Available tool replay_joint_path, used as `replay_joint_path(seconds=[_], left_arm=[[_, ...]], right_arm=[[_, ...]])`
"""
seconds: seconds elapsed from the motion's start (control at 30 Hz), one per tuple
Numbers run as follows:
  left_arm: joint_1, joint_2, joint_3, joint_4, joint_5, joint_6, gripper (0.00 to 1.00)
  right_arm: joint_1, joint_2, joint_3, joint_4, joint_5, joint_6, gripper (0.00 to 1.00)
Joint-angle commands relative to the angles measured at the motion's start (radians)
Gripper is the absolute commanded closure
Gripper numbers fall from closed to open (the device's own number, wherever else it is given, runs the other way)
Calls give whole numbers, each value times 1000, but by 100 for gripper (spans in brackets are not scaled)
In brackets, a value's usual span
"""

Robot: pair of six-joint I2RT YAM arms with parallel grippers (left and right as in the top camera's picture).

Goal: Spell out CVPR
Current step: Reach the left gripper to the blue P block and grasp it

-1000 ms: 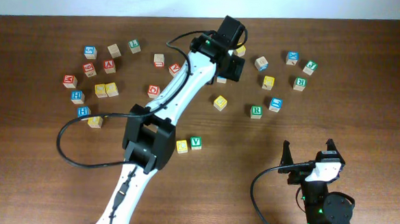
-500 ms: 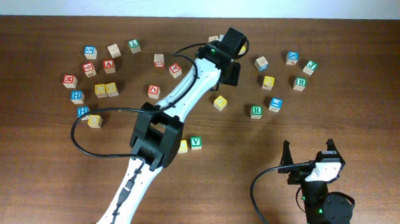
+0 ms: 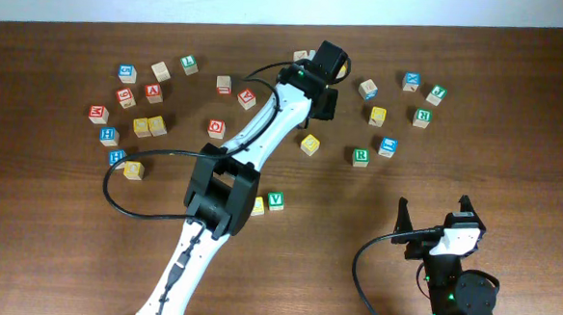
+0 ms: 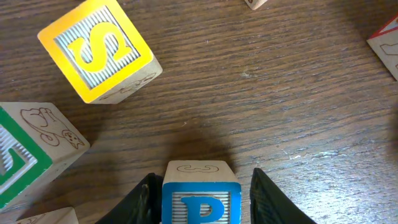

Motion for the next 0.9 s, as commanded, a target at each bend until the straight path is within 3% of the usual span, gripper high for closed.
replay_joint_path(seconds=[0.0, 0.1, 0.4, 0.77, 0.87], left_arm=[[0, 20, 5, 2, -16, -6, 63], [0, 20, 5, -1, -16, -6, 70], [0, -54, 5, -32, -14, -6, 73], [0, -282, 5, -373, -7, -7, 79], [-2, -315, 5, -531, 42, -63, 72]], right_arm=[[5, -6, -5, -7, 2, 3, 2], [5, -6, -5, -7, 2, 3, 1], [5, -6, -5, -7, 2, 3, 2], [5, -6, -5, -7, 2, 3, 2], [5, -6, -5, -7, 2, 3, 2]])
